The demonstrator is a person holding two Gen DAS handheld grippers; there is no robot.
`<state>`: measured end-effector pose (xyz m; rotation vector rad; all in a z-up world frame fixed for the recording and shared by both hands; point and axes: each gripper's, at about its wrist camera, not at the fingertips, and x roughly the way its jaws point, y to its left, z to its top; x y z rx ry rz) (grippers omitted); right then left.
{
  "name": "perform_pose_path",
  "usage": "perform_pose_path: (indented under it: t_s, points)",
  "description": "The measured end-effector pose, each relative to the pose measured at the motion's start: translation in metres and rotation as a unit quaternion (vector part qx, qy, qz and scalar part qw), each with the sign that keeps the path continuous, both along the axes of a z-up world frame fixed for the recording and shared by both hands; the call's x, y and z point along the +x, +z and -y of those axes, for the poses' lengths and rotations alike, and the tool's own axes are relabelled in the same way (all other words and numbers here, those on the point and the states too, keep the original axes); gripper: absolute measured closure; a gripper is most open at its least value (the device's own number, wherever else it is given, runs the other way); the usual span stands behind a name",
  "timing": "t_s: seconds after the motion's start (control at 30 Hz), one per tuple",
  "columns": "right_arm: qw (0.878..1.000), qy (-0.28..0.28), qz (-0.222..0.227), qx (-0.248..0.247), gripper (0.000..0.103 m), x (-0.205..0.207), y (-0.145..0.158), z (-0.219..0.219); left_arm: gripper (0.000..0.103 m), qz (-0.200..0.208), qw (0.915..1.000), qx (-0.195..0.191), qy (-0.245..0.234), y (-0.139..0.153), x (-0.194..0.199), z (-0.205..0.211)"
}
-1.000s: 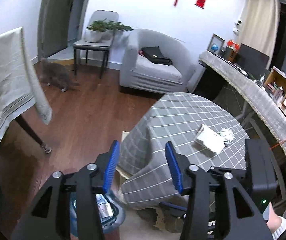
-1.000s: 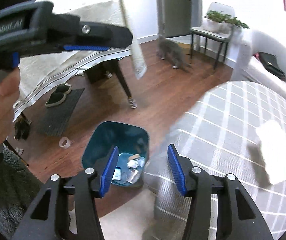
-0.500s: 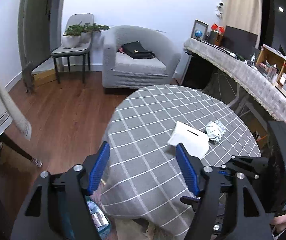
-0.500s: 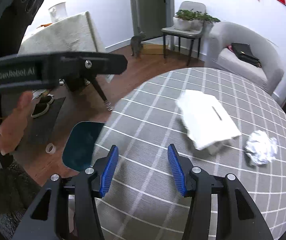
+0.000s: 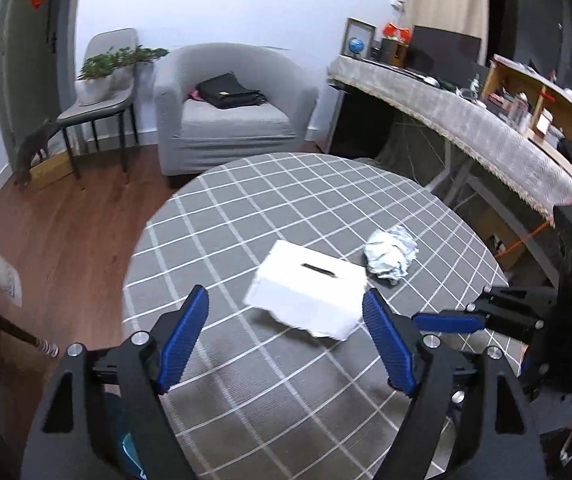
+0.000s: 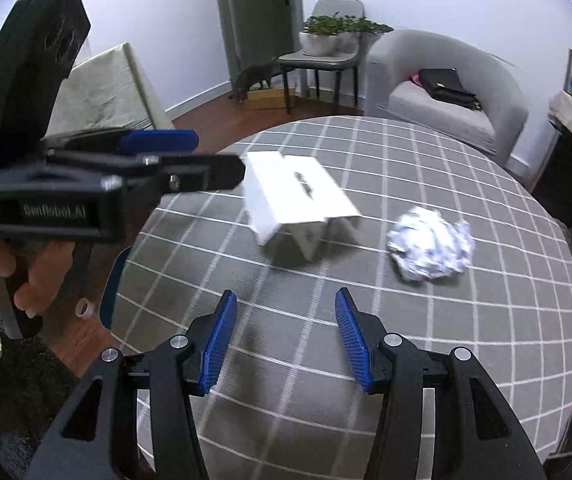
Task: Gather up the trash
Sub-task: 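Move both tools back over the table toward the tissue box and paper ball, then grasp the white tissue box with the left tool while the right tool grasps the paper ball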
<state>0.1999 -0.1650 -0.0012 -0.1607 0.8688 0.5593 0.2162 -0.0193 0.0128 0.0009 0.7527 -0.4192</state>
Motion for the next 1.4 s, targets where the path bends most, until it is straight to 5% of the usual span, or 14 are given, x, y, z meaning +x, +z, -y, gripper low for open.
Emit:
perform_pose_path:
  t_s: [0.23,0.57,1.17,1.4]
  points:
    - [1.000,-0.027,-0.001,0.004,0.050,0.001,-0.001,0.033,0.016,-0.002,0.9986,0.034,-0.041,-0.013,0.005,0.032]
    - [0.997,-0.071,-0.001,0.018,0.031,0.009,-0.004,0.076,0.016,-0.009,0.9979,0.058,-0.029,-0.026,0.022,0.044]
    - [0.996,-0.085,-0.007,0.027,0.028,0.017,-0.004,0.089,0.011,-0.025,0.9972,0.068,-0.015,-0.041,0.042,0.052]
    - [0.996,-0.087,-0.010,0.025,0.028,0.018,-0.006,0.090,0.012,-0.067,0.9977,0.009,0.011,-0.046,0.055,0.041]
